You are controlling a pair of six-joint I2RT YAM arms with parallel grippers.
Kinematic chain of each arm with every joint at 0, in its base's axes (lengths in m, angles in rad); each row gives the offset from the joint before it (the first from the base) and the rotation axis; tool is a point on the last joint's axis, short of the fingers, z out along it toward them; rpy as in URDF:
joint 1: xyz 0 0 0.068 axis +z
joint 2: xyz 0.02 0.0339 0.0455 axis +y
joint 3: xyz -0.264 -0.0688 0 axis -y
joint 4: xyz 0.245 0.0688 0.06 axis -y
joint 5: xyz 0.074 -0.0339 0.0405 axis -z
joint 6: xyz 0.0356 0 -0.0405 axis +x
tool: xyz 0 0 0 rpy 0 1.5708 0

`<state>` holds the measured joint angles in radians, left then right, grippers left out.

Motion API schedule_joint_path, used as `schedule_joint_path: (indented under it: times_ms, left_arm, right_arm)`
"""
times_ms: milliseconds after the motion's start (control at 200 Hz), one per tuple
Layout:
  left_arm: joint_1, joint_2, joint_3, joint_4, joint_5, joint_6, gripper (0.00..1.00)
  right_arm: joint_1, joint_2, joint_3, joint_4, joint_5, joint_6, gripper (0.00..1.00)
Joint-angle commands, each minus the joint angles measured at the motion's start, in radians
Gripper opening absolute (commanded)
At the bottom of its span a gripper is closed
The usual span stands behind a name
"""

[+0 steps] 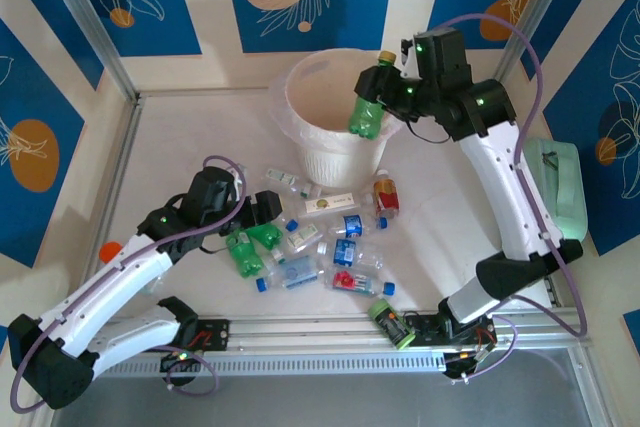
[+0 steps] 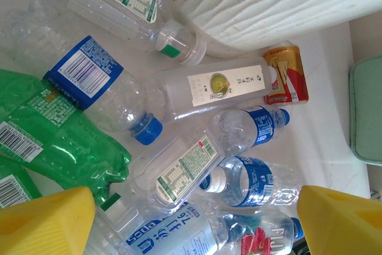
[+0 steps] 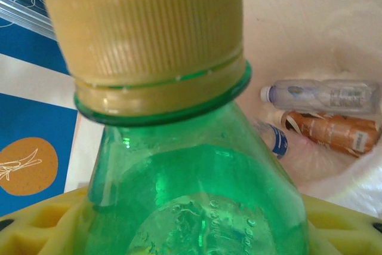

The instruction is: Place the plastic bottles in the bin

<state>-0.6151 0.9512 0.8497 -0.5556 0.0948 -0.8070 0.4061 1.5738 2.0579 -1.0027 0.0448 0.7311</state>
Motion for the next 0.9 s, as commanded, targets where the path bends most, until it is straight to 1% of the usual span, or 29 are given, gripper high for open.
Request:
schedule_joint_path:
  times_ms: [0,255,450,740,895]
  left_arm:
    - [0.008,0.000,0.025,-0.021,-0.024,-0.001,0.88]
    - [0.008,0.019,0.028,-0.004,-0.020,0.005,0.89]
    - [0.008,0.023,0.049,-0.012,-0.020,0.016,0.91]
    - [0.008,0.026,0.065,-0.025,-0.030,0.046,0.97]
    - [0.008,0.037,0.092,-0.042,-0.043,0.069,0.98]
  right_arm:
    - [-0.011,0.051,0.075,0.009,-0.047,-0.024,0.58]
    - [-0.036,0.157,0.168,-0.005,-0.070,-0.032,0.59]
    - [-0.047,0.209,0.192,-0.017,-0.072,-0.039,0.68]
    - [-0.052,0.210,0.220,-0.041,-0.058,-0.058,0.80]
    - [-0.052,0.170,0.215,-0.073,-0.029,-0.078,0.81]
